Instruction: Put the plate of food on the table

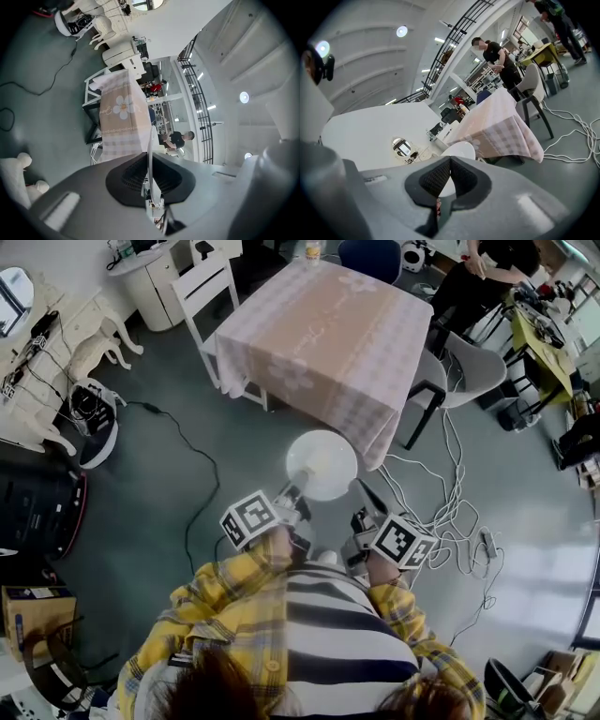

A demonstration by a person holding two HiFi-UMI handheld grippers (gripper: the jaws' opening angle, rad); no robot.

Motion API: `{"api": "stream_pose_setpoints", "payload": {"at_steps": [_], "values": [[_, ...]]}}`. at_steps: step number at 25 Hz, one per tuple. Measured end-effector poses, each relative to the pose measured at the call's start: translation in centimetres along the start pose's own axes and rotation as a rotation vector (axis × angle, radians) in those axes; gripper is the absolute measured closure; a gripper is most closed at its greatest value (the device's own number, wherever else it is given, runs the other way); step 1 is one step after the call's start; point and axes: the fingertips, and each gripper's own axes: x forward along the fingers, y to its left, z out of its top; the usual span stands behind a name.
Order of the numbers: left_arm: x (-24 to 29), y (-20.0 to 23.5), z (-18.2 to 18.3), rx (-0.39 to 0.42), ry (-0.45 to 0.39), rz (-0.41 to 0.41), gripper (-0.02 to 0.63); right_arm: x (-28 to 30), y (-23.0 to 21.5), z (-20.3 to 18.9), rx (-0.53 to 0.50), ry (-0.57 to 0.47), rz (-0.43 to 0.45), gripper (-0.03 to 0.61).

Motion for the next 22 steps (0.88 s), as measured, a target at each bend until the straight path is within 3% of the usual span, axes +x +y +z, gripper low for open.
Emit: {"api": "stream_pose_setpoints", "payload": {"at_steps": [22], "values": [[1.7, 1.8, 6.0, -0.015, 0.034, -0.002, 0.603, 6.2, 1.8, -0.5, 0.002, -0.005, -0.027, 0.581]]}}
